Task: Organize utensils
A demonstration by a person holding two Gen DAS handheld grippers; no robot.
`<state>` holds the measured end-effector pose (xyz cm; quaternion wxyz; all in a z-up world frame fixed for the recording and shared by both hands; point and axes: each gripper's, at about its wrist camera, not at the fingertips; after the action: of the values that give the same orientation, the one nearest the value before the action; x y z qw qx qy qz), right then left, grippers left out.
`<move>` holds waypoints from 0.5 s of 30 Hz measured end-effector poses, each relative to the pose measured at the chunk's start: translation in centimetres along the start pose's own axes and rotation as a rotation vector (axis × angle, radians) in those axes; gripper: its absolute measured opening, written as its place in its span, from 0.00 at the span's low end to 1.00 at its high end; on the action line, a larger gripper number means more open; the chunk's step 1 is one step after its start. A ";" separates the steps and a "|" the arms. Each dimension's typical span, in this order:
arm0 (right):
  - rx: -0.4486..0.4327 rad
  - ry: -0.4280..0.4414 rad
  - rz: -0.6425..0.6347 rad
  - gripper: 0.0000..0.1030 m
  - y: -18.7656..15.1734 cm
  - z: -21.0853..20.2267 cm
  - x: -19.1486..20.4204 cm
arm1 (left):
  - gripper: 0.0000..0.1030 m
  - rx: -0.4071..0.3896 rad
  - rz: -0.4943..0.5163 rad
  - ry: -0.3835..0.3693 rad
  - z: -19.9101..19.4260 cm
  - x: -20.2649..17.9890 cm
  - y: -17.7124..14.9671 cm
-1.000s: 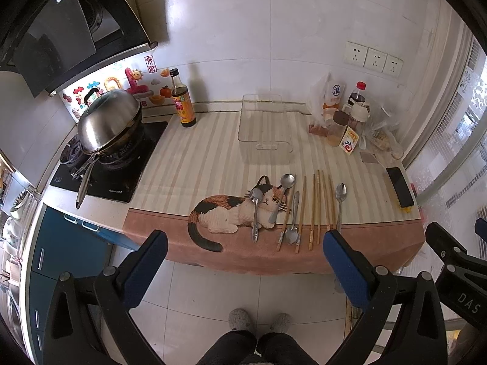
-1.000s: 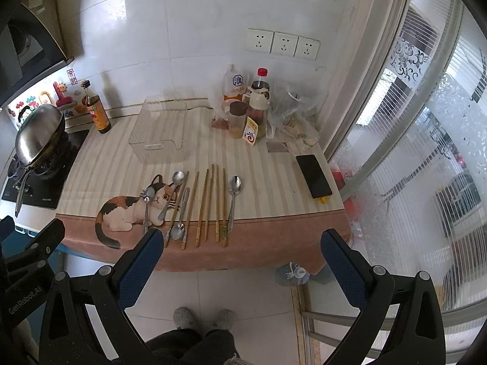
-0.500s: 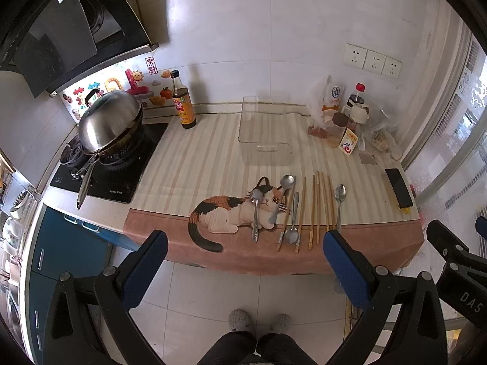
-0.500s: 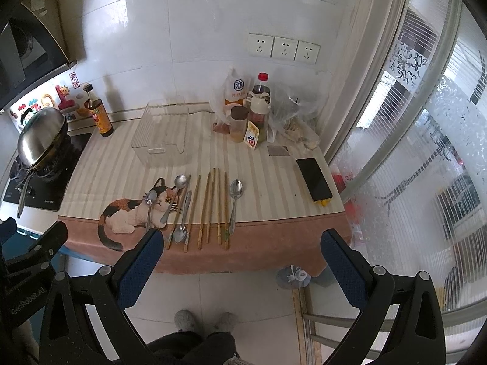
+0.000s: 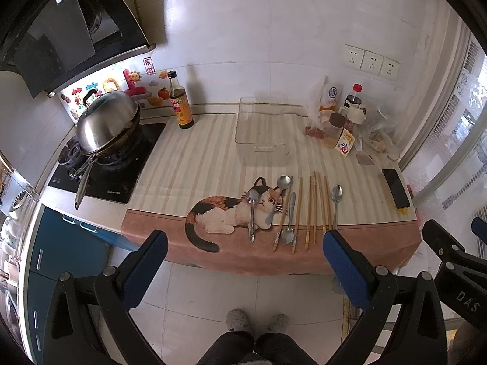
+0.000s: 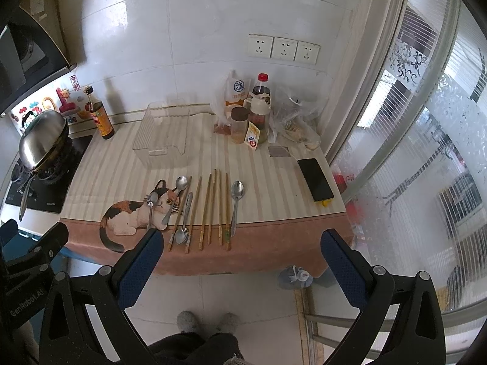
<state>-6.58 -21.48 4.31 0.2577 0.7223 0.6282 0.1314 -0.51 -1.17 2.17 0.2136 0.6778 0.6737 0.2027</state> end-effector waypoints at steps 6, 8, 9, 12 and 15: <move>-0.085 0.040 0.046 1.00 0.3 2.3 -2.2 | 1.00 -0.062 0.045 0.084 2.9 -2.0 1.4; -0.068 0.036 0.054 1.00 0.5 4.0 -3.2 | 1.00 -0.073 0.025 0.097 4.5 -2.0 1.8; -0.054 0.044 0.063 0.98 0.6 5.1 -3.7 | 1.00 -0.076 0.013 0.102 5.5 -2.1 2.2; -0.006 0.086 0.087 0.79 0.9 8.5 -4.9 | 1.00 -0.051 -0.002 0.123 9.2 -2.3 3.1; 0.085 0.164 0.119 0.53 0.9 13.1 -5.3 | 1.00 0.012 -0.006 0.123 12.8 -2.0 3.1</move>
<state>-0.04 -29.42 -5.45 0.1662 0.7553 0.6083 0.1784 9.24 -3.42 -6.62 0.1683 0.6634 0.6887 0.2393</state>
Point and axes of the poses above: each gripper's, at about its wrist camera, not at the fingertips, and z roughly the way its jaws point, x to its left, y to its top, and after that the axes turned 5 degrees about -z, right-handed
